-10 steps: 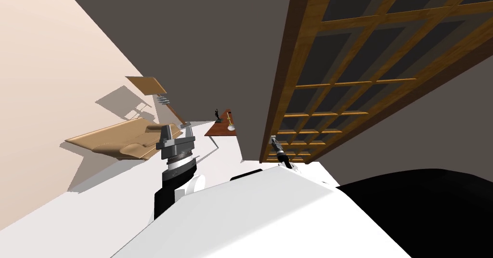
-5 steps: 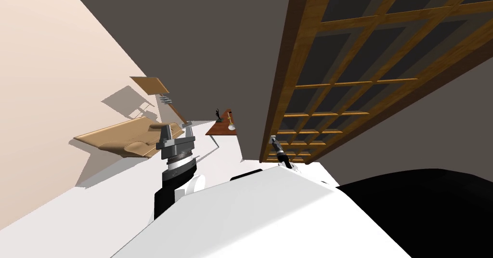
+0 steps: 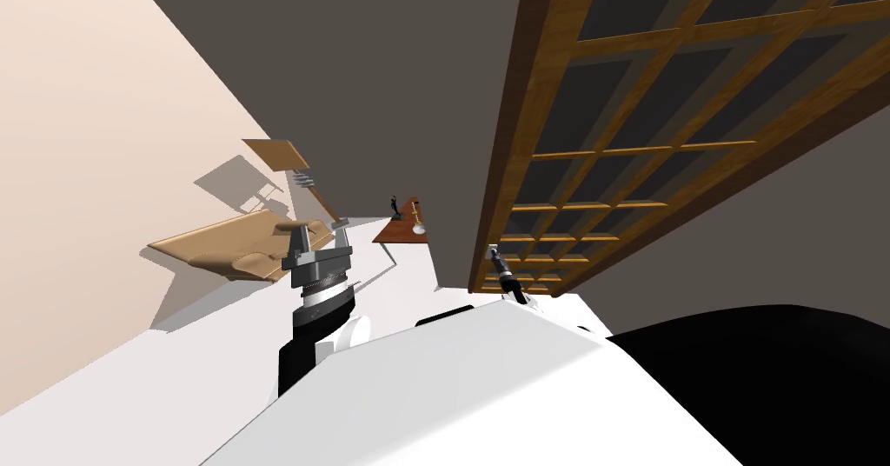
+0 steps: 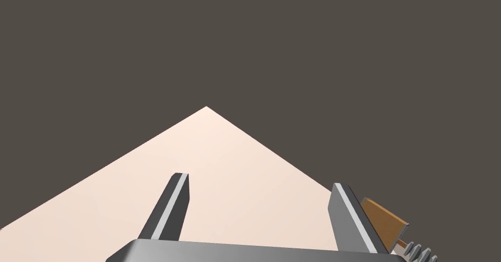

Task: Pull the door open

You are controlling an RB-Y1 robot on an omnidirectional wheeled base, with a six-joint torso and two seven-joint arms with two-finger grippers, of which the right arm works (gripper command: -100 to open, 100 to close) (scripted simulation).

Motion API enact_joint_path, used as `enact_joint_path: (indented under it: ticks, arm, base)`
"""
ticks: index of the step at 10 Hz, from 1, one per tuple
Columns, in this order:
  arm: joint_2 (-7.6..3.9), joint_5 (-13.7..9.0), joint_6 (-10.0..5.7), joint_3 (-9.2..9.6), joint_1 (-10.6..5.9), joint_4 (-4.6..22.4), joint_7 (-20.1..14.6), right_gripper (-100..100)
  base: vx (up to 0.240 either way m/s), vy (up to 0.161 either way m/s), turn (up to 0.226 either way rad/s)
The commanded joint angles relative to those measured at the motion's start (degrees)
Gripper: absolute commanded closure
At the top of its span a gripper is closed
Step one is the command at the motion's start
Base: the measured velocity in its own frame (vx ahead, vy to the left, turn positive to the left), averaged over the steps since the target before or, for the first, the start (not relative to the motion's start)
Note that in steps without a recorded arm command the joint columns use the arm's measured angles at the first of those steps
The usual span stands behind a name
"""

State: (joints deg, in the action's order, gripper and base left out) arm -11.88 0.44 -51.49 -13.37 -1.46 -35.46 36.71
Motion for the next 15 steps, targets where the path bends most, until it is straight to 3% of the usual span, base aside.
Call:
enact_joint_path:
  ticks: [1, 4, 5, 15]
  arm:
    - [0.18, -0.6, -0.15, 0.64, -0.1, 0.4, -2.9, 100]
    - [0.0, -1.8, -0.16, 1.33, -0.23, 0.6, -7.3, 100]
    - [-0.48, -1.0, -0.64, 0.83, 0.74, 0.2, -4.3, -100]
    - [-3.37, 3.1, -5.32, -0.71, 5.61, 0.1, 10.0, -100]
  base:
    - [-0.027, -0.008, 0.037]
    - [-0.038, -0.009, 0.041]
    - [-0.016, 0.025, -0.02]
    - [0.012, 0.053, -0.05]
